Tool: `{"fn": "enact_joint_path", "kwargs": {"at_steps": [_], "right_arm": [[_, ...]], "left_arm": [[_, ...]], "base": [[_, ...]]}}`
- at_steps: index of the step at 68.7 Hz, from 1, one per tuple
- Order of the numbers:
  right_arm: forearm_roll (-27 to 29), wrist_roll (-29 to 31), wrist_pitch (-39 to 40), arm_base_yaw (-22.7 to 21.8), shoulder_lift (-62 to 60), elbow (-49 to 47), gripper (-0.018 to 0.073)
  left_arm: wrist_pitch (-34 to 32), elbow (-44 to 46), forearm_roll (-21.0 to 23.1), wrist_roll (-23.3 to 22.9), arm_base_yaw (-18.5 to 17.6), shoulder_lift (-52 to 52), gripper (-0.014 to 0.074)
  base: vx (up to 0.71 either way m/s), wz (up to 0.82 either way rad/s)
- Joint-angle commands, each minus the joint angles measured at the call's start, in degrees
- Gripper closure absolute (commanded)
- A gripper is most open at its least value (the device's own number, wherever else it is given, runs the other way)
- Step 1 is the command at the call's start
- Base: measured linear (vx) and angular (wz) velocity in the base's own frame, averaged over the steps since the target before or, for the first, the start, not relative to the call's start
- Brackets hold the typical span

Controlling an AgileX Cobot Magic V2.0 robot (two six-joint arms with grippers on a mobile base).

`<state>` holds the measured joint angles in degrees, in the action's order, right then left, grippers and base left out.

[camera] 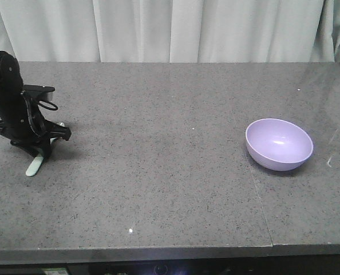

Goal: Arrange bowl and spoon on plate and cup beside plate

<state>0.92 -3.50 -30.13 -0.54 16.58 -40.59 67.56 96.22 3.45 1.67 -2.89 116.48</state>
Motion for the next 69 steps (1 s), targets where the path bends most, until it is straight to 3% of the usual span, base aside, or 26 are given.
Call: {"fn": "enact_joint_path", "kwargs": {"at_steps": [1,16,28,35,52,69], "right_arm": [[-0.4,0.7,3.6,-0.2,2.4,-2.2,-0.0032],[-0.9,-0.5,0.3,-0.2,8.9,-9.3,-0.0032],[-7.4,-5.1,-6.6,-0.3,19.1,-19.6,-0.0022],[-12.9,-7.2,-12.6,-0.3,27.1,-27.9,-0.0012],[-15.2,-5.4,-25.7,-0.3,48.7,-45.9,-0.0008],[-10.2,-0.4,-35.5,-0.3,68.8,-53.9,-0.0008]], "left_arm": [[-2.9,1.2,4.9,1.0,-0.2,-7.4,0.0603],[-6.9,1.2,11.7,2.9,-0.2,-19.1,0.0603],[-9.6,1.2,19.5,6.2,-0.2,-28.5,0.0603],[-11.2,1.2,21.9,7.8,-0.2,-33.2,0.0603],[-12.5,1.2,22.7,8.1,-0.2,-41.6,0.0603],[-12.5,1.2,22.7,8.4,-0.2,-45.7,0.0603]], "base": [[0.0,0.0],[0.0,0.0],[0.0,0.0],[0.0,0.0],[0.0,0.0],[0.0,0.0]]}}
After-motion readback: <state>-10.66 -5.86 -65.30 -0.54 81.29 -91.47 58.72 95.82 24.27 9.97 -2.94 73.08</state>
